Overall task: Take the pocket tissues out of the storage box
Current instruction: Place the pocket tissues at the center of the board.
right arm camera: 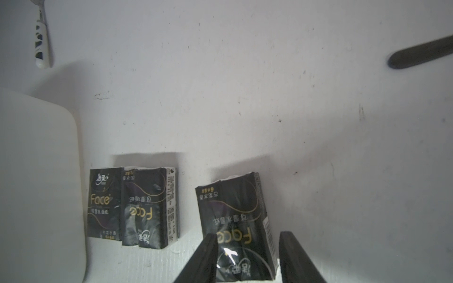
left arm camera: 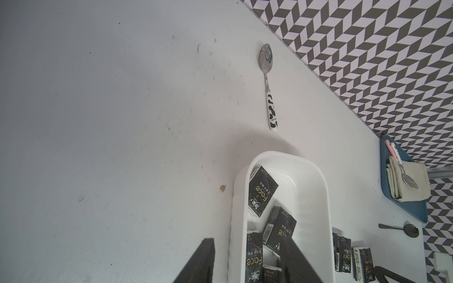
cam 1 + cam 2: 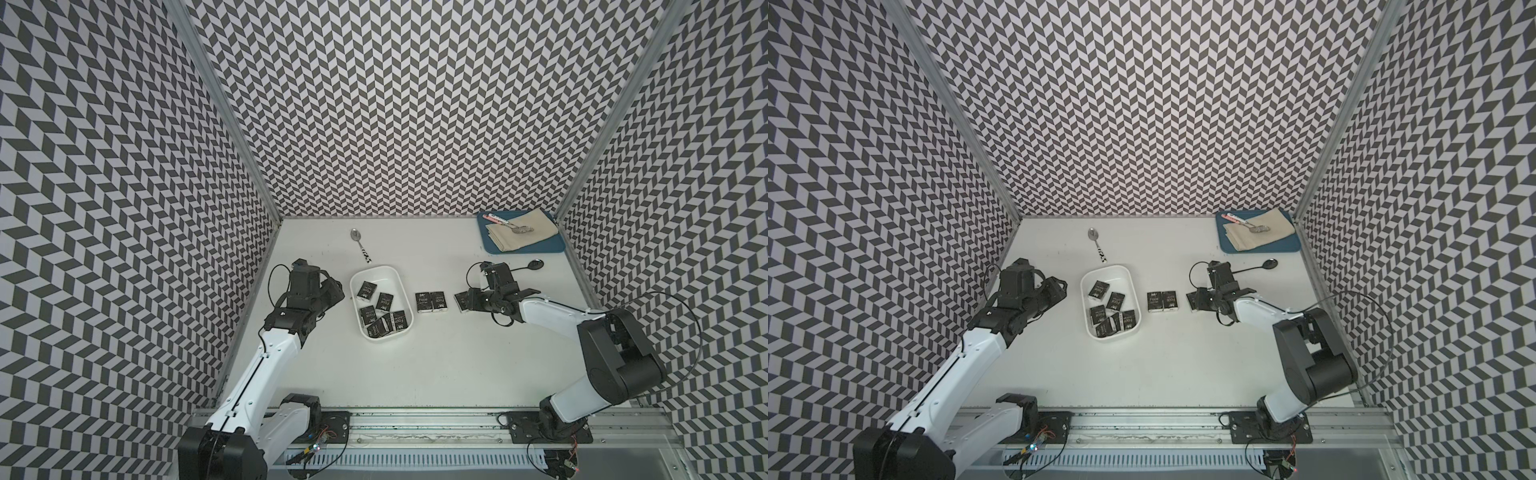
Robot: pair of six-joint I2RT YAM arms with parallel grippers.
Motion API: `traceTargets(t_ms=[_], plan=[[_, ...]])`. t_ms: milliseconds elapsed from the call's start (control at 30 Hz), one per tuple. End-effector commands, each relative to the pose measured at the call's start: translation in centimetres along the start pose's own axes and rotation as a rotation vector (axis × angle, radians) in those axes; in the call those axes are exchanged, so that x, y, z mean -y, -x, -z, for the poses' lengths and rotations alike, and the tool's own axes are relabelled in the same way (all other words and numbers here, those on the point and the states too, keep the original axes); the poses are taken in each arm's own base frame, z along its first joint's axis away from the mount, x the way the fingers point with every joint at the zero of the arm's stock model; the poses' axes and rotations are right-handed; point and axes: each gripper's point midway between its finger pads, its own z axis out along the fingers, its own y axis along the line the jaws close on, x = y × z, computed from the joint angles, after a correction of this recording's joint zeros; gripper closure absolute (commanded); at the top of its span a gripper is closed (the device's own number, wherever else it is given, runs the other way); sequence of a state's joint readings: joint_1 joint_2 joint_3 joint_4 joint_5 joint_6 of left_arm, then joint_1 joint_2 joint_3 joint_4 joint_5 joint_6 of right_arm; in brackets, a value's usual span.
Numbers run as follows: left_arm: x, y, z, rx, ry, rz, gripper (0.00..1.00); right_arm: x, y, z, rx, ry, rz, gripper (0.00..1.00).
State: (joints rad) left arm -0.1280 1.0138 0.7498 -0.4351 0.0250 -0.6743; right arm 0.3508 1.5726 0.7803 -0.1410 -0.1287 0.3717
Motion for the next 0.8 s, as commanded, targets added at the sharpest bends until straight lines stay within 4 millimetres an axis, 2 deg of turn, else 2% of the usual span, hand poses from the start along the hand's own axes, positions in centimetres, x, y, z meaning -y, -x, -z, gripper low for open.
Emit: traceTargets(t_ms=[0, 400, 600, 767], plan=[[0.4, 0.5, 0.4, 0.014, -0.021, 0.004, 0.52, 0.0, 0.1, -0.5, 0.019, 0.017, 0.008, 0.59], [0.5, 0.3, 0.3, 0.007, -0.027, 0.010, 0.52, 0.0, -0.9, -1.0, 0.006, 0.039, -0.016, 0.74], [0.6, 0.2, 0.5, 0.009, -0.032, 0.015, 0.52, -0.7, -1.2, -0.5, 0.030, 0.100, -0.094, 0.75], [0.8, 0.4, 0.6, 0.011, -0.037, 0.014, 0.52, -1.2, -1.7, -0.9, 0.024, 0.118, -0.119, 0.76]])
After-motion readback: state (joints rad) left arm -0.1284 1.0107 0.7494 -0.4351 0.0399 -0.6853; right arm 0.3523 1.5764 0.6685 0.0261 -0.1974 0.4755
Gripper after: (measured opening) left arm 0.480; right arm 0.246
